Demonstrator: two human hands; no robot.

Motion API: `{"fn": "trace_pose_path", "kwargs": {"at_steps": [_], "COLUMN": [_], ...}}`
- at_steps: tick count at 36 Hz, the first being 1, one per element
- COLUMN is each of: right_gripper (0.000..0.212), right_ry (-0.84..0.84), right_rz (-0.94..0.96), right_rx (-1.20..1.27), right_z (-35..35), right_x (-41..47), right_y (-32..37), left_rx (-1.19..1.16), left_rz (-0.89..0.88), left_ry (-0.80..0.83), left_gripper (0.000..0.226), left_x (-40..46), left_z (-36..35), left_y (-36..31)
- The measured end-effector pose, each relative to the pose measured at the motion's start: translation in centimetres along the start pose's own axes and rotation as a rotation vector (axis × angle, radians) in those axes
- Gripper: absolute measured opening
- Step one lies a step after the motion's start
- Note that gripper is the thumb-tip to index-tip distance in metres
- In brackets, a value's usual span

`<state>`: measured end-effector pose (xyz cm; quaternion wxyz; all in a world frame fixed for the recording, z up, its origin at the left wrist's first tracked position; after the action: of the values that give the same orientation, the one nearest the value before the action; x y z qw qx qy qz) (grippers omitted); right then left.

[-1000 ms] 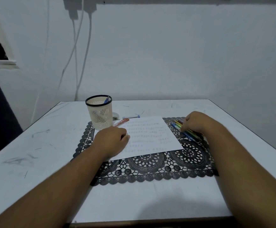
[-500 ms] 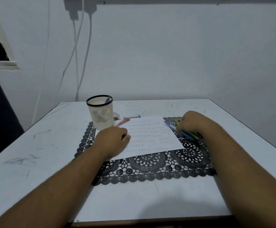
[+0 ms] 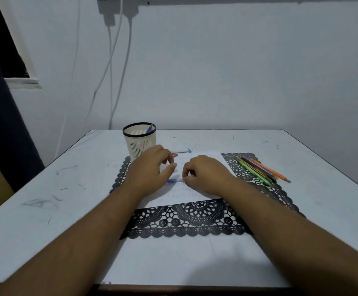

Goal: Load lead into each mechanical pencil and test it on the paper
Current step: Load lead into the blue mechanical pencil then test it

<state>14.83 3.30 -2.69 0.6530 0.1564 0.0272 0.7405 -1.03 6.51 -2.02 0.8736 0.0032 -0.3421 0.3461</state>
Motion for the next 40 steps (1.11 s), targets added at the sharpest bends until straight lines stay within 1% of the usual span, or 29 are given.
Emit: {"fn": "trace_pose_path", "kwargs": {"at_steps": [4, 6, 9, 13, 17, 22, 27, 34, 40], "right_gripper": [0.01, 0.006, 0.001, 0.005, 0.006, 0.004, 0.004, 0.006, 0.005], "right_ry": [0.012, 0.017, 0.076, 0.186, 0.18, 0.202, 0.169, 0.143, 0.147], "right_rz": [-0.012, -0.06, -0.141, -0.204, -0.203, -0.177, -0.169, -0.167, -0.181], "right_rx": [0.092, 0.174, 0.242, 0.33, 0.374, 0.342, 0.348, 0.342, 0.363], "right_z": [0.2, 0.8, 1.5, 1.3, 0.9, 0.5, 0.1, -0.3, -0.1], "right_x": [-0.2, -0.2, -0.4, -0.7, -0.6, -0.7, -0.6, -0.6, -0.5], "right_y": [-1.1, -2.4, -5.0, -7.1, -7.1, -5.8, -5.4, -5.4, -5.5], "left_rx": [-0.047, -0.021, 0.016, -0.009, -0.027, -0.067, -0.117, -0.124, -0.117], "left_rz": [0.014, 0.031, 0.043, 0.091, 0.103, 0.073, 0.098, 0.149, 0.149], "left_ry": [0.191, 0.227, 0.23, 0.26, 0.243, 0.272, 0.288, 0.283, 0.29], "left_gripper": [0.016, 0.012, 0.005, 0.008, 0.004, 0.009, 0.002, 0.007, 0.007], "left_x": [-0.5, -0.7, -0.7, -0.6, -1.0, -0.8, -0.8, -1.1, -0.8], "left_z": [-1.1, -1.3, -1.2, -0.7, -0.6, -1.0, -1.1, -1.0, -0.8], "left_y": [-0.5, -0.7, -0.7, 0.1, 0.2, -0.6, -0.8, -0.4, -0.3]}}
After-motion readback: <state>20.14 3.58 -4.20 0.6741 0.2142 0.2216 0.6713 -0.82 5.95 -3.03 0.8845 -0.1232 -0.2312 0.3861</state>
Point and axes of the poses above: each hand's wrist, its own x-axis towards the middle knuckle, its own z-axis out of the back of the hand, y = z × x, the point moved 6 cm from there along x, towards the middle knuckle, and after that the axes turned 6 degrees about -z, right-handed, at the moved point
